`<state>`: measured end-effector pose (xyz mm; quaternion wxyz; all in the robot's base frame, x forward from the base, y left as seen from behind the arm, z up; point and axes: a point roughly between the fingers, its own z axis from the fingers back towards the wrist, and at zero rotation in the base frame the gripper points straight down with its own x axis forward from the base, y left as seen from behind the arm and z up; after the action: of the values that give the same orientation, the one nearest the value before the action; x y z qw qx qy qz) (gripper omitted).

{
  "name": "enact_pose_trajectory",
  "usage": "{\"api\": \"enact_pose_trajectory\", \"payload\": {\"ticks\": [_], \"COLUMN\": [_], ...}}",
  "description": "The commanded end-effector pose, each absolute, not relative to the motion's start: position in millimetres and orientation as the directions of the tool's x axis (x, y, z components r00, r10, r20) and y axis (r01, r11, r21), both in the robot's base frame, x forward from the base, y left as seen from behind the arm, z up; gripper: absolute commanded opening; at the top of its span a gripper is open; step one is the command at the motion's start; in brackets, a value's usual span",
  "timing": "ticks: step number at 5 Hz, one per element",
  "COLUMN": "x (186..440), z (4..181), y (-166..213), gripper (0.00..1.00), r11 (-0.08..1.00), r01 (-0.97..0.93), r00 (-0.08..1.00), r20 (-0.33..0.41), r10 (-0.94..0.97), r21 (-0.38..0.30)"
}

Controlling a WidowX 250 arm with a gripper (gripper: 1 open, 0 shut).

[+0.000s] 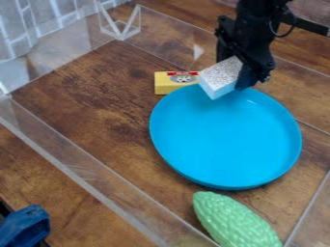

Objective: Put the white object in the blue tray

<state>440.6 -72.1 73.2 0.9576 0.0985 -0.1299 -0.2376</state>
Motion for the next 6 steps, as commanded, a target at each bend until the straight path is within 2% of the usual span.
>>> {"api": "enact_pose_trajectory", "payload": {"ticks": [1, 3, 6], "x": [445, 444, 443], "z": [128.7, 131.9, 138.9], "y": [-66, -64, -18], "gripper": [0.0, 0.0, 0.0], "r11": [0.87, 0.857, 0.824], "r01": [0.396, 0.408, 0.445], "r00": [0.814, 0.795, 0.784], "r20": [0.327, 0.34, 0.291], "r10": [-0.481, -0.503, -0.548], "r21": [0.293, 0.315, 0.352]}}
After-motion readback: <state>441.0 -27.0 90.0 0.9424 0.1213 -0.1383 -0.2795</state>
